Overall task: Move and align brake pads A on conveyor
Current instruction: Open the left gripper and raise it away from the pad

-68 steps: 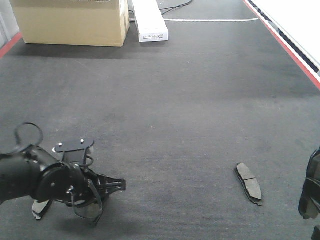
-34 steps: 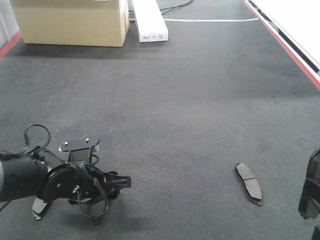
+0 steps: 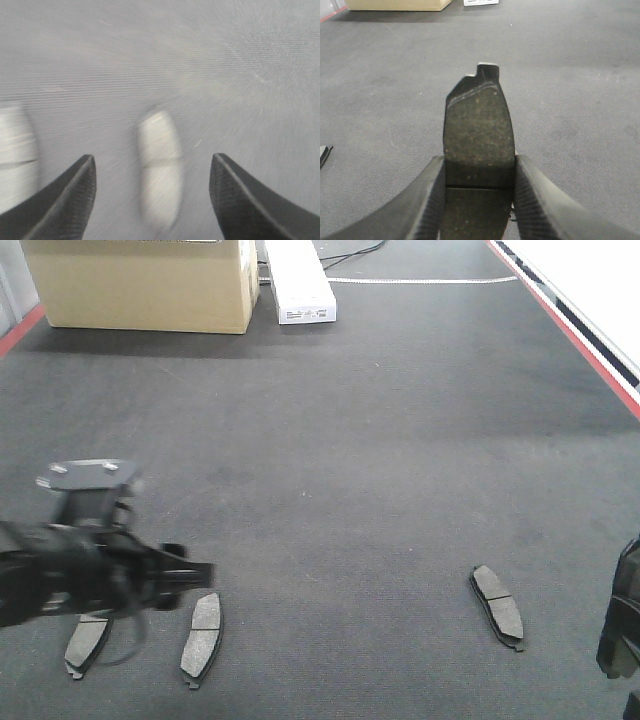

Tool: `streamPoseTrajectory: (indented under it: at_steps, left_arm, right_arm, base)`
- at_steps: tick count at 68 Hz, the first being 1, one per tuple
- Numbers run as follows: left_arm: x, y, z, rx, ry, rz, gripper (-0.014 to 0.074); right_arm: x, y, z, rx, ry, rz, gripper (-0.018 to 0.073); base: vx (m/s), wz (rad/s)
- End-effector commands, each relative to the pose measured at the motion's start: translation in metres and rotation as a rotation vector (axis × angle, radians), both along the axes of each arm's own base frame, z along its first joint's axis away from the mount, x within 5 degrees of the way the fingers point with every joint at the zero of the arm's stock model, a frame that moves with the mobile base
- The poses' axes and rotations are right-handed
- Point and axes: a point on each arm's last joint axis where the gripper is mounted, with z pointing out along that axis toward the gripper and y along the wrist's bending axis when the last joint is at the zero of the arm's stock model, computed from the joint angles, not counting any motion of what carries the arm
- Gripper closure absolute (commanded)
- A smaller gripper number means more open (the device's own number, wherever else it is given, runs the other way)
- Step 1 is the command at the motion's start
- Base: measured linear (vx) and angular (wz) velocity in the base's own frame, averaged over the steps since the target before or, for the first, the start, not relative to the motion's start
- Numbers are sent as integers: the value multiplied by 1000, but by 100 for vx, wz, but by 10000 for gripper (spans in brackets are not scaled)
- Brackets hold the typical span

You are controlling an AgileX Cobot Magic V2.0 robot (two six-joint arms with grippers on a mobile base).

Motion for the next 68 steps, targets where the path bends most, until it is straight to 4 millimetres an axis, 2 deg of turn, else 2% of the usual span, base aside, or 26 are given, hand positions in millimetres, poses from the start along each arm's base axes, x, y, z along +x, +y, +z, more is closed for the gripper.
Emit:
streamPoseTrajectory:
  at_steps: [1,12,23,39,47,59,68]
  left_arm:
    - [-19,7,37,-13,-118,-63,115]
    - [-58,23,75,-78,-249,-110,115]
    - [-98,47,88,-160,-376,-125,115]
    - [-151,85,79,-250,-521,-117,115]
    - [-170,98,69,-272,-570,-124,115]
    - [-191,103,54,-268,-630,-263,115]
    - [-201,105,52,-263,-675,-332,115]
  right_arm:
    - [3,1,18,16,-119,9,564]
    - [3,1,18,16,-119,9,564]
    - [3,1,18,16,-119,9,564]
    - [3,1,18,16,-119,9,564]
    - [3,1,18,16,-119,9,564]
    - [3,1,18,16,-119,9,564]
    - [3,1,18,16,-119,9,564]
  base:
    - [0,0]
    - [0,0]
    - [0,0]
    - [0,0]
    - [0,0]
    - [0,0]
    - [0,0]
